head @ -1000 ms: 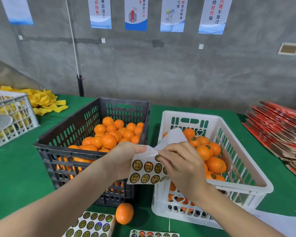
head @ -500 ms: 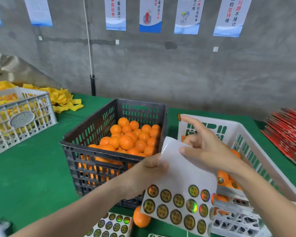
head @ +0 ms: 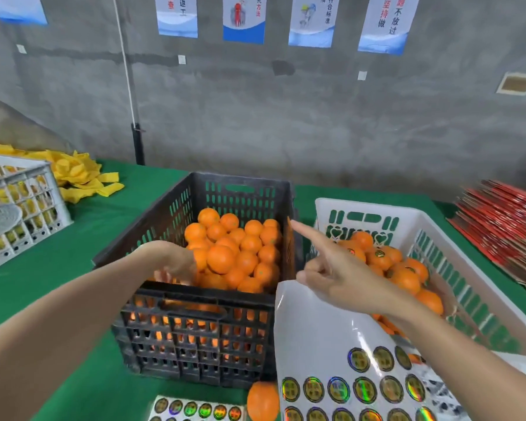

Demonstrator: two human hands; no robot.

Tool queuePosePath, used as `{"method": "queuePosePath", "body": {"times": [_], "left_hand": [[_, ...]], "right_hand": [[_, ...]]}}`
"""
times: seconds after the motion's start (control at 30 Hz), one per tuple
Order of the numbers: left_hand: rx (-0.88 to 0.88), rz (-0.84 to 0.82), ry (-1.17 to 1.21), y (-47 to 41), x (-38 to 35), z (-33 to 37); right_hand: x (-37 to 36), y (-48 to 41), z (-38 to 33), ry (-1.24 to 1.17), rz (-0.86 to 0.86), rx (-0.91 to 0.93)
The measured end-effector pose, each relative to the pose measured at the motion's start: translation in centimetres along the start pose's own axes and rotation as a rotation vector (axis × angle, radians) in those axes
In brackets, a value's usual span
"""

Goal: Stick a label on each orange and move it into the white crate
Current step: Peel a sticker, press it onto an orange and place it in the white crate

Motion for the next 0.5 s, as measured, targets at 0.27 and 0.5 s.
{"method": "queuePosePath", "body": {"times": [0.27,0.5], "left_hand": [[-0.130,0.049,0.161,0.4,0.5,-0.6],[-0.609,-0.087,1.568,8.9,1.7,6.3]], "right_hand": [[0.0,0.6,0.3,-0.050,0.094,0.016],[-0.5,3.5,-1.0,-0.168,0.161,0.052]]}}
Point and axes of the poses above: each hand's wrist, its own y-axis away from the middle knuckle, its own x-axis out of the back of the hand, z = x × y, the point moved 4 cm from there along -y, towards the middle knuckle, and after that the axes turned 2 degrees about y, right-handed, at the moved point
